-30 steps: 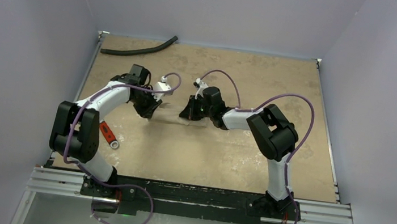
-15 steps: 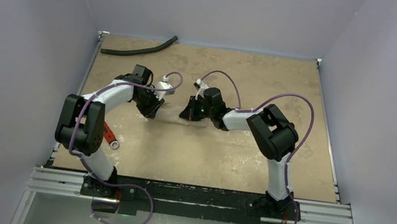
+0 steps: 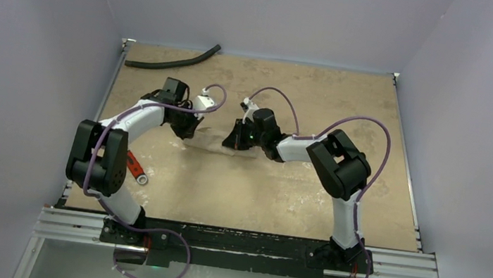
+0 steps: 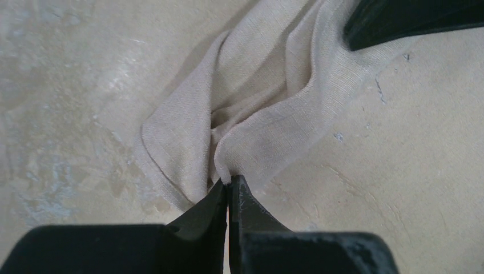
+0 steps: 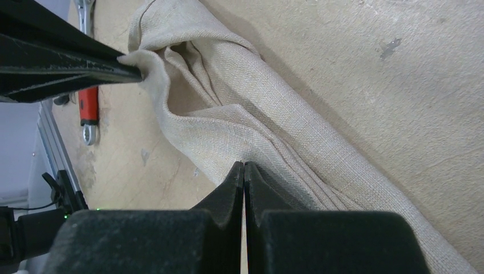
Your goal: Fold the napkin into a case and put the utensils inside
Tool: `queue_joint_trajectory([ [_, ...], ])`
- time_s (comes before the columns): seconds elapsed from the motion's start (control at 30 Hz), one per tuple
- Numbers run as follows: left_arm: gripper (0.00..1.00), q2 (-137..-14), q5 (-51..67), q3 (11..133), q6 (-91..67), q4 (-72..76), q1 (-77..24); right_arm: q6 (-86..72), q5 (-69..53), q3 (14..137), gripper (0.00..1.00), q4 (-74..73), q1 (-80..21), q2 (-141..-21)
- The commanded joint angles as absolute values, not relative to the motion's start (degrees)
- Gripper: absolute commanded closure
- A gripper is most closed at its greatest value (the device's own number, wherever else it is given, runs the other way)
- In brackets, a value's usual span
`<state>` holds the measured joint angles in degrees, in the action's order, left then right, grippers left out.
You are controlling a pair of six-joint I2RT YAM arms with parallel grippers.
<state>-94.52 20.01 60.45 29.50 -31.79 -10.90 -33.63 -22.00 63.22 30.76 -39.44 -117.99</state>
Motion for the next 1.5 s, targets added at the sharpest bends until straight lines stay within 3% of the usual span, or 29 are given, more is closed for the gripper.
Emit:
queue_joint_trajectory([
  [0.0, 1.0, -90.6, 18.2, 59.7, 27.9, -25.0, -10.6, -33.6, -22.5, 63.7, 1.0, 33.3, -39.6, -114.0],
  [0.43, 1.0, -92.7, 16.8, 58.3, 23.3, -20.5, -10.9, -35.9, -24.4, 65.0, 1.0, 36.5, -41.0, -112.3],
  [1.0, 1.0, -94.4, 15.8, 57.9, 19.6, -17.9, -10.9, -36.1, -25.5, 81.5, 1.0, 33.7, -41.7, -126.1],
  [1.47, 1.0, -97.1, 13.5, 58.2, 12.8, -14.0, -10.9, -37.8, -25.9, 75.8, 1.0, 43.8, -43.0, -123.6],
])
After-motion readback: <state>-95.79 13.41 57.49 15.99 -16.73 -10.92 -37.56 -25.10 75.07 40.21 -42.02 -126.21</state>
